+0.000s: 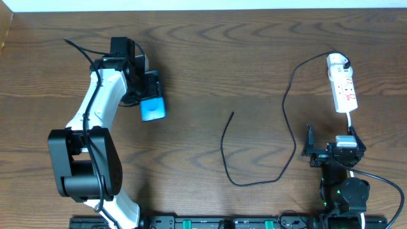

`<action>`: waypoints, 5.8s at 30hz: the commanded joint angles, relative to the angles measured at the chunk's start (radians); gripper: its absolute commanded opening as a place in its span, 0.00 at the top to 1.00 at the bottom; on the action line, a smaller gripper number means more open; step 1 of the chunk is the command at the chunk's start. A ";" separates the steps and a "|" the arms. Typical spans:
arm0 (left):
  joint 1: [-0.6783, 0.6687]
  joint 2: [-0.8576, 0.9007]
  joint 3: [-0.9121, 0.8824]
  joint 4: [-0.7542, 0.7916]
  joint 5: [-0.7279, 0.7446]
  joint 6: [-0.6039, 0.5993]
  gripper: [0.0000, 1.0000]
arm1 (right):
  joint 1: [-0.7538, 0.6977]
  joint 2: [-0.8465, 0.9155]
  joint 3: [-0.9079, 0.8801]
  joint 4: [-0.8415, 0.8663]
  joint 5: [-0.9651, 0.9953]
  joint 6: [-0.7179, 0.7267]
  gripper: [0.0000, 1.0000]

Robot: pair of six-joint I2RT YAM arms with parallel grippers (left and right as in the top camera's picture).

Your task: Plug charger to phone and switch on socket

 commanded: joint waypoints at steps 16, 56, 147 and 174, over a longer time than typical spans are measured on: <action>0.000 -0.031 0.026 0.050 1.078 -0.697 0.93 | -0.002 -0.007 -0.004 -0.001 -0.003 -0.013 0.01; 0.000 -0.031 0.026 0.050 1.205 -0.849 0.92 | -0.002 -0.005 -0.004 -0.001 -0.003 -0.013 0.01; 0.000 -0.031 0.025 0.057 0.687 -0.792 0.93 | -0.002 -0.005 -0.004 -0.001 -0.003 -0.013 0.01; -0.001 -0.031 0.025 -0.106 0.221 -0.679 0.93 | -0.002 -0.005 -0.004 -0.001 -0.003 -0.013 0.01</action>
